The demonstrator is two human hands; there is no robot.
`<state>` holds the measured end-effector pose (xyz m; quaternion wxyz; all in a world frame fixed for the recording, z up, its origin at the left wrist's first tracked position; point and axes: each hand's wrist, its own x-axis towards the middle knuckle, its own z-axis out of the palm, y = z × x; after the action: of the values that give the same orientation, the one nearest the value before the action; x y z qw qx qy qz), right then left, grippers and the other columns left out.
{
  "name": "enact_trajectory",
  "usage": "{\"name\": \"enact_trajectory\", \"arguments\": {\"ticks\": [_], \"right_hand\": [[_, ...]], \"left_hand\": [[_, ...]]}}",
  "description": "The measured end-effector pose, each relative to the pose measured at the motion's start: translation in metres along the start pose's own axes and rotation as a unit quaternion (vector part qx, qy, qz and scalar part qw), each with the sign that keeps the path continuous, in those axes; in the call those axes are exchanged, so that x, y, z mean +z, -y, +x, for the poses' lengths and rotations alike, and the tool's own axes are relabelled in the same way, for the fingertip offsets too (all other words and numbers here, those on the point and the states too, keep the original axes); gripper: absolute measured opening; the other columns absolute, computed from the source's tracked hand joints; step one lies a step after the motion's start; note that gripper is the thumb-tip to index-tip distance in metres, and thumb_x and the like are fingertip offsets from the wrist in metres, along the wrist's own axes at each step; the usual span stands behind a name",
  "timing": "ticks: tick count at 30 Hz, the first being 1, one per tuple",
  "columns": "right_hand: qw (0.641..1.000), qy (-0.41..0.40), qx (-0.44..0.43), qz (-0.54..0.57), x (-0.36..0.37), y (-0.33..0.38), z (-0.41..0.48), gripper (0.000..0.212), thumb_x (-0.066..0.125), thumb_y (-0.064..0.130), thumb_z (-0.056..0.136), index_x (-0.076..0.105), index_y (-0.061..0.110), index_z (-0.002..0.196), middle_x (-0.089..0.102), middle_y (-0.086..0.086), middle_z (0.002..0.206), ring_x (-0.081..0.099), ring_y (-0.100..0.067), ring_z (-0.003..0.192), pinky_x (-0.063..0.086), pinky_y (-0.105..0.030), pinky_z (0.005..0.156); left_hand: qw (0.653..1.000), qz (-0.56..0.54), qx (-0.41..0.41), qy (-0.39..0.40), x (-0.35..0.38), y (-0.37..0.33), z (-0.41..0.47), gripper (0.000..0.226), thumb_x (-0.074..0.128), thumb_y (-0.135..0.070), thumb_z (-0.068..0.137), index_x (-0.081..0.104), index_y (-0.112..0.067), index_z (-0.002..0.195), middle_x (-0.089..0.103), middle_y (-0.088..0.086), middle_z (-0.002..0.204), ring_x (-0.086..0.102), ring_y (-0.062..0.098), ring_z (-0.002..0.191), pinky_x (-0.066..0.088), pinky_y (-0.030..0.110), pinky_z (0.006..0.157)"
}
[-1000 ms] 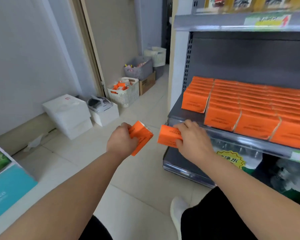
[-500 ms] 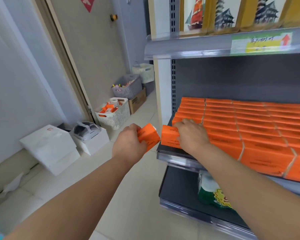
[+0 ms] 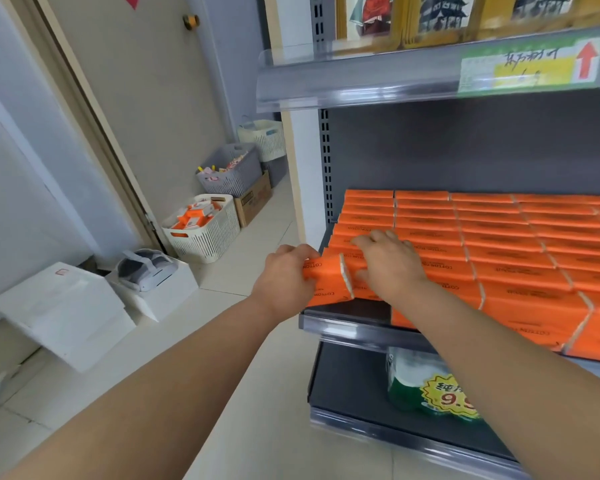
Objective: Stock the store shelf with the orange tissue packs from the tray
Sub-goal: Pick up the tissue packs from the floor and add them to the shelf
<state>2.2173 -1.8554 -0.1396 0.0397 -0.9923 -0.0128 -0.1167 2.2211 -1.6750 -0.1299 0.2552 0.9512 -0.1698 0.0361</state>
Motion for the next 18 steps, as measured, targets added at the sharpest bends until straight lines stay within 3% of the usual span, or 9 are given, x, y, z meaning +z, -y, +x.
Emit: {"name": "enact_trajectory", "arguments": {"ticks": [6, 12, 15, 18], "right_hand": [[1.000, -0.014, 0.025, -0.004, -0.016, -0.031, -0.038, 0.035, 0.046, 0.014, 0.095, 0.052, 0.020, 0.128, 0.052, -0.004, 0.129, 0.044, -0.023, 0.122, 0.038, -0.039, 0.097], [1.000, 0.006, 0.023, 0.014, -0.010, -0.041, -0.058, 0.034, 0.036, 0.019, 0.100, 0.050, 0.019, 0.130, 0.052, -0.001, 0.133, 0.046, -0.021, 0.122, 0.037, -0.039, 0.099], [1.000, 0.007, 0.022, 0.009, -0.009, -0.041, -0.060, 0.036, 0.035, 0.022, 0.100, 0.048, 0.020, 0.133, 0.049, 0.001, 0.137, 0.044, -0.021, 0.125, 0.034, -0.038, 0.101], [1.000, 0.011, 0.020, 0.006, -0.008, -0.041, -0.061, 0.037, 0.034, 0.023, 0.101, 0.045, 0.020, 0.136, 0.046, 0.001, 0.140, 0.041, -0.020, 0.127, 0.032, -0.036, 0.102]], "left_hand": [[0.999, -0.005, 0.015, 0.043, 0.018, -0.019, 0.017, 0.045, 0.053, -0.007, 0.088, 0.052, -0.024, 0.129, 0.035, 0.006, 0.141, 0.034, 0.032, 0.126, 0.039, 0.040, 0.105], [1.000, -0.002, -0.030, 0.010, 0.042, -0.030, 0.019, 0.038, 0.054, -0.003, 0.084, 0.041, -0.010, 0.119, 0.047, 0.009, 0.121, 0.050, 0.026, 0.106, 0.047, 0.036, 0.086], [0.998, -0.020, -0.062, 0.005, 0.047, -0.031, 0.020, 0.042, 0.060, -0.008, 0.082, 0.037, -0.014, 0.117, 0.054, 0.009, 0.111, 0.057, 0.026, 0.096, 0.052, 0.042, 0.082], [0.997, -0.036, -0.062, 0.004, 0.051, -0.037, 0.019, 0.043, 0.060, -0.008, 0.083, 0.037, -0.013, 0.120, 0.053, 0.008, 0.113, 0.058, 0.025, 0.095, 0.050, 0.036, 0.078]]}}
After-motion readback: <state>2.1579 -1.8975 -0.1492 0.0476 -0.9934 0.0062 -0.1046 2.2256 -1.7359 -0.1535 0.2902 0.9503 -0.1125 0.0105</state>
